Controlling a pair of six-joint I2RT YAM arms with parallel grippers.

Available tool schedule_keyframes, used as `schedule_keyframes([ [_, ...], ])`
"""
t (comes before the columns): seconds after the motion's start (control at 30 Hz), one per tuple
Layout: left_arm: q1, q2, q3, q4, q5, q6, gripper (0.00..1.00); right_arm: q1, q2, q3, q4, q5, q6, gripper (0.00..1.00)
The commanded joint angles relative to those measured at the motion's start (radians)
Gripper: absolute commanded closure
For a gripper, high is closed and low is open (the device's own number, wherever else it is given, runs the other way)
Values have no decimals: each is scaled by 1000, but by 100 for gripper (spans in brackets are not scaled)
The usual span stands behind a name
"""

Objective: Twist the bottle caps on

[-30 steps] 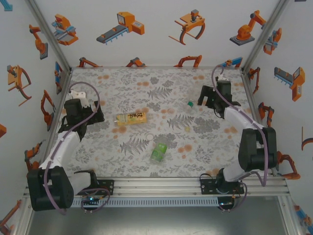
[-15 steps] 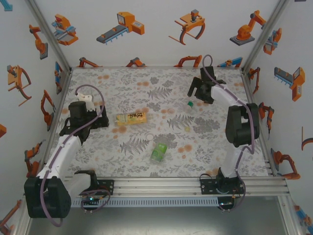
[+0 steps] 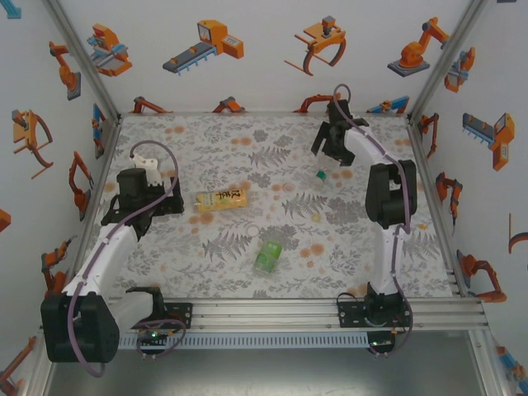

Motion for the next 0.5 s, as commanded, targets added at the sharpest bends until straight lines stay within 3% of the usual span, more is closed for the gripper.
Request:
schedule_keyframes([
  [0.0, -2, 3, 33, -20, 21, 20, 3, 6, 38, 58, -55, 33, 7, 18],
  [0.47, -6, 30, 39, -23, 28, 15, 3, 7, 109, 79, -52, 55, 19, 34],
])
